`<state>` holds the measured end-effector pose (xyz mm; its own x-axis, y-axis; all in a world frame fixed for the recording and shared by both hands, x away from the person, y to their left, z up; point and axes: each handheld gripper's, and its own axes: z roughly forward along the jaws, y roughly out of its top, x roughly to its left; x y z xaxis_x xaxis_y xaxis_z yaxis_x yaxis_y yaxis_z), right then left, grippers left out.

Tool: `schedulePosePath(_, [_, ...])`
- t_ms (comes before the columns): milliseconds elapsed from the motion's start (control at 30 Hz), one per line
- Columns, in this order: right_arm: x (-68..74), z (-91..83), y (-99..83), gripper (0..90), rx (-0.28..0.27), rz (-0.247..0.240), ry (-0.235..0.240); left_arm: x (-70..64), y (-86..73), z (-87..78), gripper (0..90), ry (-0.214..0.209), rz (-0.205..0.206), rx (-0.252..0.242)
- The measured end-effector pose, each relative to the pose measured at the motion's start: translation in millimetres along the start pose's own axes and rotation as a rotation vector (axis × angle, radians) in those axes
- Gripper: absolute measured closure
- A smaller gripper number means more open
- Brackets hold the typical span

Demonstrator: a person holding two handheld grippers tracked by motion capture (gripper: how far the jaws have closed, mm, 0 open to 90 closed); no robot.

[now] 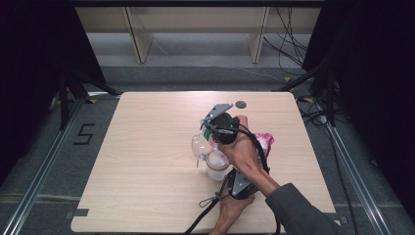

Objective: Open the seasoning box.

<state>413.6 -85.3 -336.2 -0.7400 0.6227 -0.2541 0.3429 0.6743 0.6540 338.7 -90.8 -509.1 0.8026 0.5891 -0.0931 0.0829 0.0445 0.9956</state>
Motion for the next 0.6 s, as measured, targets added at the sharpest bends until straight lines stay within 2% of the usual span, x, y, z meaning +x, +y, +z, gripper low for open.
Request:
schedulePosePath(33, [0.3, 0.4, 0.6, 90.0, 0.008, 0.000, -0.001, 0.6, 0.2, 0.1, 74.7, -0.004, 0.014, 0.001])
schedulePosePath(67, [0.5, 1.2, 0.5, 90.0, 0.007, -0.006, -0.006, -0.4, 0.0, -0.1, 74.7, 0.006, -0.005, -0.001])
schedulePosePath(567, [2.0, 2.8, 2.7, 90.0, 0.022, 0.006, -0.002, -0.5, 0.8, -0.5, 74.7, 0.005, -0.005, -0.002])
schedulePosePath(600, [1.2, 3.2, 3.1, 90.0, 0.019, -0.012, 0.002, -0.6, 0.8, -0.7, 74.7, 0.005, -0.005, -0.003])
